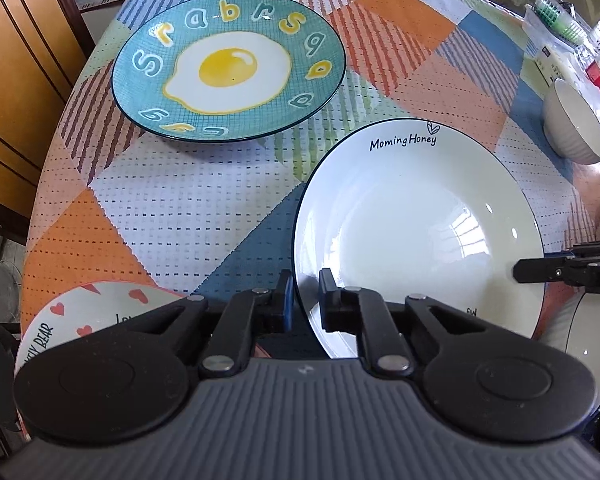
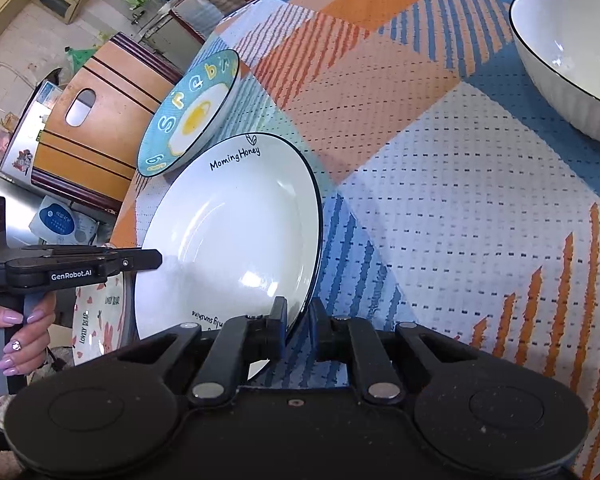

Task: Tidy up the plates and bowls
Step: 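Slide the held Morning Honey plate beside the teal egg plate, open right gripper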

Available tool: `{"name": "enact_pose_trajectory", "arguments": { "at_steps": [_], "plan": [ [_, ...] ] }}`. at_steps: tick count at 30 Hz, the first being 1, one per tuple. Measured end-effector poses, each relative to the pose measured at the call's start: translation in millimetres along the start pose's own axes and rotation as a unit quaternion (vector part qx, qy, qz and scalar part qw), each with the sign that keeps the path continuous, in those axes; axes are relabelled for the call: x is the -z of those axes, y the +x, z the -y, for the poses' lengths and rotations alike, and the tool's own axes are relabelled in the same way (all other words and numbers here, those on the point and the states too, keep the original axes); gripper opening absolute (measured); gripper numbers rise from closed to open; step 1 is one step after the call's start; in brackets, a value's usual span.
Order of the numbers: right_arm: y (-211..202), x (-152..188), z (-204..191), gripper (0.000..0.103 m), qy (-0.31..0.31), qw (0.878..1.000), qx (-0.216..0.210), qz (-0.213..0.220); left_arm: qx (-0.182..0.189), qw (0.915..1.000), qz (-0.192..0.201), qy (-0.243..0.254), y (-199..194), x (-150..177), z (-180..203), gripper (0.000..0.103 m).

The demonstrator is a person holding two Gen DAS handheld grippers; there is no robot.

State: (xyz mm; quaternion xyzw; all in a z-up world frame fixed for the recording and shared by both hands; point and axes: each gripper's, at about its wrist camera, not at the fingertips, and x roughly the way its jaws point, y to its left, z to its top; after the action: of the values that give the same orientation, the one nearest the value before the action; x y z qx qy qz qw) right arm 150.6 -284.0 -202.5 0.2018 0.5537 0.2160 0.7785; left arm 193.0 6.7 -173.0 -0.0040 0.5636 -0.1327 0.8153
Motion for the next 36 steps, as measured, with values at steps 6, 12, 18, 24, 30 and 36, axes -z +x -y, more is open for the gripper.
{"name": "enact_pose_trajectory", "arguments": {
  "at_steps": [6, 12, 18, 24, 30, 36],
  "plan": [
    [-1, -2, 0, 0.015, -0.011, 1.0, -0.004, 0.001, -0.022, 0.9997, -0.004, 0.008, -2, 0, 9, 0.012],
    [-15, -11, 0, 0.016, -0.026, 0.999, -0.012, 0.015, -0.028, 0.9992, 0.017, 0.022, -13, -13, 20, 0.012],
    [-36, -29, 5, 0.016, -0.033, 0.999, -0.012, 0.041, -0.024, 0.9991, 0.029, 0.02, -23, -39, 33, 0.012],
    [-53, -50, 14, 0.016, -0.051, 0.997, -0.002, 0.06, -0.031, 0.9977, 0.056, 0.021, -21, -63, 53, 0.012],
    [-60, -71, 27, 0.016, -0.068, 0.995, 0.022, 0.066, -0.014, 0.998, 0.062, 0.008, 0, -81, 61, 0.012],
    [-60, -84, 38, 0.016, -0.081, 0.993, 0.046, 0.068, -0.003, 0.998, 0.063, 0.002, 22, -90, 69, 0.012]
  ]
}}
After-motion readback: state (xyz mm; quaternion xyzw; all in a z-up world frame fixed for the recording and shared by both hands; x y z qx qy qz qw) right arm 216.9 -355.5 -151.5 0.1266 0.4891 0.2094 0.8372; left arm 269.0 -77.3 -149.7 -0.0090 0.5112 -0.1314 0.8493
